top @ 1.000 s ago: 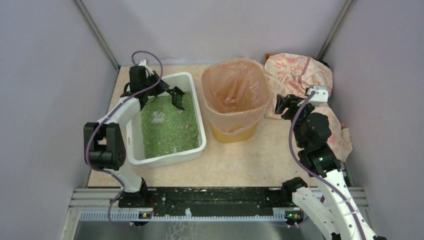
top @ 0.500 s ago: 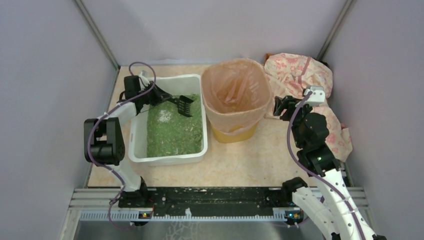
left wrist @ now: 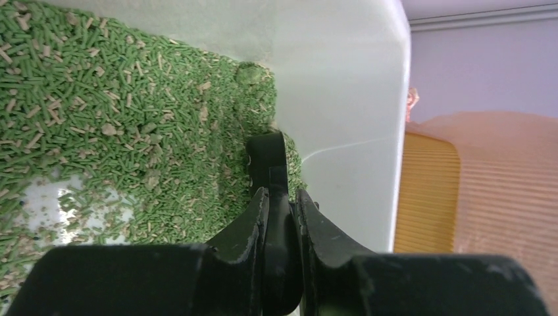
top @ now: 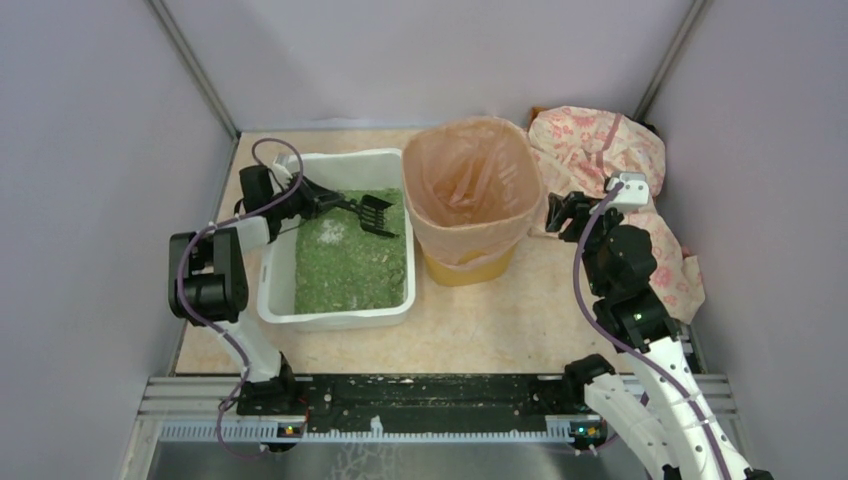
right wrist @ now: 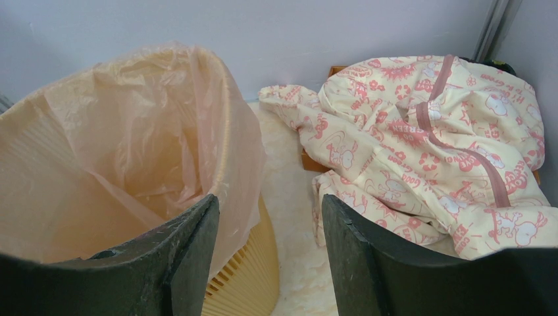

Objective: Clean the litter box

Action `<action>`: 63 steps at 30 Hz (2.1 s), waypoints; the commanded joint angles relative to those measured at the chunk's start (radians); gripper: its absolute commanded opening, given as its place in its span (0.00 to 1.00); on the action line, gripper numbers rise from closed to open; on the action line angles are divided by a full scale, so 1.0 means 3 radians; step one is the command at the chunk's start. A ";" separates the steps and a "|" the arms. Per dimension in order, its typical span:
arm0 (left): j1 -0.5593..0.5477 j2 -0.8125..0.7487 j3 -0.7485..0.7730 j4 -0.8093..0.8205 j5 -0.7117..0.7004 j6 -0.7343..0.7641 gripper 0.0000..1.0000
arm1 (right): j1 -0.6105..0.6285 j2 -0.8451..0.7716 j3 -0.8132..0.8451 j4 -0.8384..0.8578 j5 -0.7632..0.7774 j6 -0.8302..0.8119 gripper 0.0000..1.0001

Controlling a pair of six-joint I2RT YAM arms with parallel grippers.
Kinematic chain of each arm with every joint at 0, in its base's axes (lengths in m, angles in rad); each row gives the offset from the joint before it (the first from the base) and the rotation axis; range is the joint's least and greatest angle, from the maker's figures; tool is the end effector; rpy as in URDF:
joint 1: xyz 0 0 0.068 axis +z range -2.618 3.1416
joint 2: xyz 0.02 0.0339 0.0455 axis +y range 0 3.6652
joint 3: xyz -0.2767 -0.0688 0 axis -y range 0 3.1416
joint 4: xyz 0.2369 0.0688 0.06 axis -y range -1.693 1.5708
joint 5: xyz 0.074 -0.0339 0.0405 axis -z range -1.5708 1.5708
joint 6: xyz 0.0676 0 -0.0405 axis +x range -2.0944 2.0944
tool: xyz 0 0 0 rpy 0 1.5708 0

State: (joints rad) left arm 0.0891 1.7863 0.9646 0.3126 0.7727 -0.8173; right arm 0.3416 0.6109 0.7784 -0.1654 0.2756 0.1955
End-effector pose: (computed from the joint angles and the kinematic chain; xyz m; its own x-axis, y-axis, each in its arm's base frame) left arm 0.3940 -0.0122 0.1915 -0.7285 -0.5894 -0.3493 0.0178 0.4934 -0.8696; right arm 0.1531 0.0349 0.3712 -0.0109 0.1945 -0.9808 -0.0651 0.9787 0.1948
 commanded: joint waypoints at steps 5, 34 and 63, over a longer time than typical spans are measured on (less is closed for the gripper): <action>0.0199 -0.0148 -0.0271 0.0711 0.0588 -0.0581 0.00 | -0.0011 -0.0020 -0.0012 0.0112 -0.0031 0.0046 0.59; 0.1019 -0.1129 -0.0923 0.0834 0.0788 -0.0619 0.00 | -0.0014 -0.0027 -0.0067 0.0116 -0.0034 0.0053 0.59; 0.1971 -0.1663 -0.1638 0.1088 0.1175 -0.0921 0.00 | -0.0009 -0.0043 -0.0097 0.0038 0.0023 0.0012 0.58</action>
State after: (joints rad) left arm 0.6624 1.3579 0.4873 0.7292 1.1290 -1.1896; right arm 0.3416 0.5968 0.7456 -0.1864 0.2718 0.2031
